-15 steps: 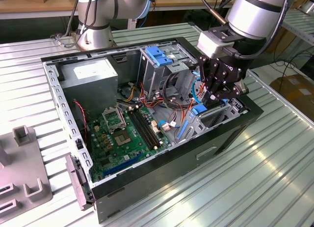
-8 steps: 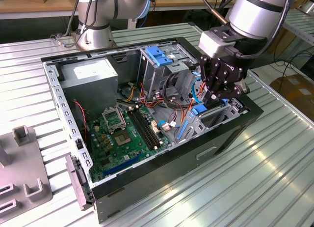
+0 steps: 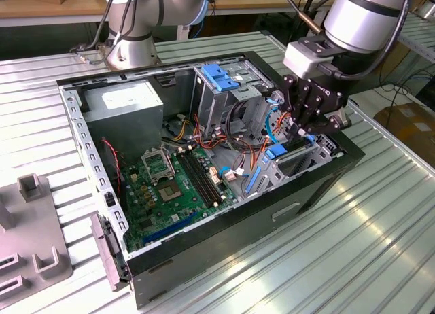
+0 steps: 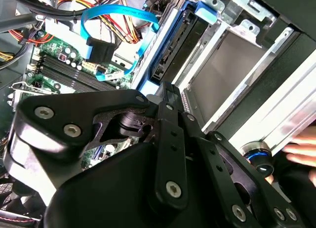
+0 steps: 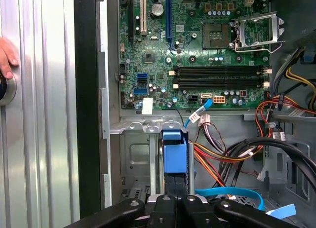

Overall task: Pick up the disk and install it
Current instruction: 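Insert the first disk wire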

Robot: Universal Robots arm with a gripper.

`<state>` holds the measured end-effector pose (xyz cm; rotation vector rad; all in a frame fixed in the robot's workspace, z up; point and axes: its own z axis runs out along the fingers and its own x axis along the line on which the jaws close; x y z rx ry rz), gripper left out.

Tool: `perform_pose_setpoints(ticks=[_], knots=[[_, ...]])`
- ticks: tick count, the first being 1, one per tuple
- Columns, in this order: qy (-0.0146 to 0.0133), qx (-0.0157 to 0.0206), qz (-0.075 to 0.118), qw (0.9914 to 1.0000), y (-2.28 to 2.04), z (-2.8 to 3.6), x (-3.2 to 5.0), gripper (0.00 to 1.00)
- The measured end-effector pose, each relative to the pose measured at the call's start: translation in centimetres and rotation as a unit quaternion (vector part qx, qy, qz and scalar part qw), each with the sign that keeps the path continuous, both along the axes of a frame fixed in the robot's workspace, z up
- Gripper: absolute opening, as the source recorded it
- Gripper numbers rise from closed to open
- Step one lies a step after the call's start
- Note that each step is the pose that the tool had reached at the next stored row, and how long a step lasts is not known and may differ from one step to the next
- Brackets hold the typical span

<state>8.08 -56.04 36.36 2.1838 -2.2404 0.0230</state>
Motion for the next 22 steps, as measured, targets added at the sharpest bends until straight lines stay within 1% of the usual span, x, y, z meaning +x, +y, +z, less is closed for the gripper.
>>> perform_pose_setpoints(ticks=[6,12,16,18,20,22], knots=[[0.0,-0.0001,0.0,1.0,0.0,-0.04,0.6,0.11],[0.0,-0.0002,0.0,1.0,0.0,-0.05,1.56,0.11],[0.0,-0.0002,0.0,1.0,0.0,-0.05,1.97,0.11],[0.0,-0.0002,0.0,1.0,0.0,-0.05,2.37,0.11],[0.0,-0.0002,-0.002,1.0,0.0,-0.05,3.0,0.11],[0.0,-0.0003,-0.004,0.99999,0.0,-0.05,3.38,0.11]])
